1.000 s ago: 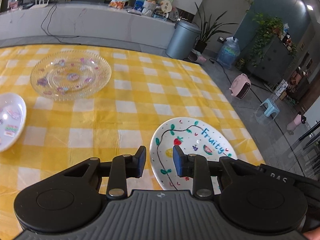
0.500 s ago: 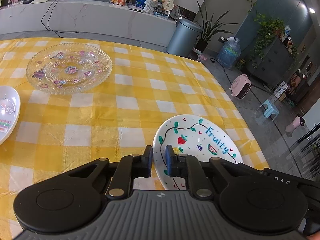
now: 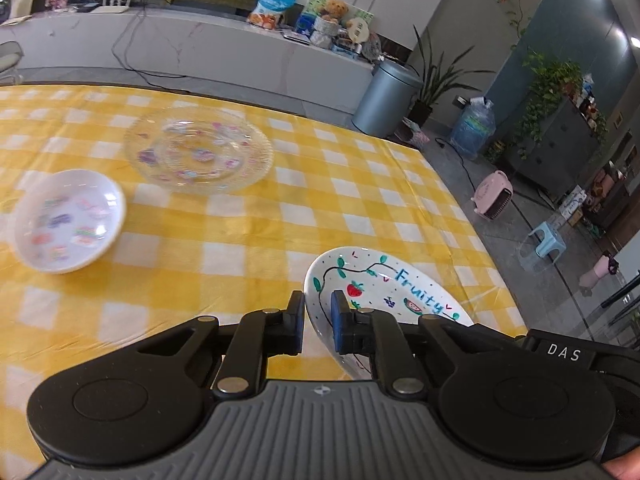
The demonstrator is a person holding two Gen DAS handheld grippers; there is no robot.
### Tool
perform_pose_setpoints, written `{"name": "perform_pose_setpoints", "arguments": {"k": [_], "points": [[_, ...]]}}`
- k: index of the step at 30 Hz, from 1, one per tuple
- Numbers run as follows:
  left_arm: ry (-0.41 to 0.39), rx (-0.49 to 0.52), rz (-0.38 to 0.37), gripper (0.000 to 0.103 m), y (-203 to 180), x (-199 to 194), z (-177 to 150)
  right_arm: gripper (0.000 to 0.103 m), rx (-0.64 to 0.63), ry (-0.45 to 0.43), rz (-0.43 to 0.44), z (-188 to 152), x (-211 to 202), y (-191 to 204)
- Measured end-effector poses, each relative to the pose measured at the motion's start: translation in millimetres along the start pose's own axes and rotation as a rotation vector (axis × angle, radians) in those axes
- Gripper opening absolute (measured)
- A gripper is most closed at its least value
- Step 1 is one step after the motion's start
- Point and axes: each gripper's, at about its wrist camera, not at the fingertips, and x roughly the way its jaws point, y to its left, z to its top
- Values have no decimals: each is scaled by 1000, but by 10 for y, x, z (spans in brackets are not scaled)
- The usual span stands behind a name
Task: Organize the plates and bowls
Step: 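Close the right gripper on the Fruity plate rim while the left gripper grasps it too, then carry the Fruity plate with both grippers toward the bowl stack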
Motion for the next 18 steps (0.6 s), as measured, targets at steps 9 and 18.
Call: {"name": "perform_pose_setpoints", "arguments": {"k": [9, 18], "points": [[-27, -84, 8, 15, 230, -580, -197, 9, 12, 87, 54, -278, -306, 194], [-27, -151, 23, 15, 460, -944, -462, 9, -30, 142, 75, -598, -619, 355]]}}
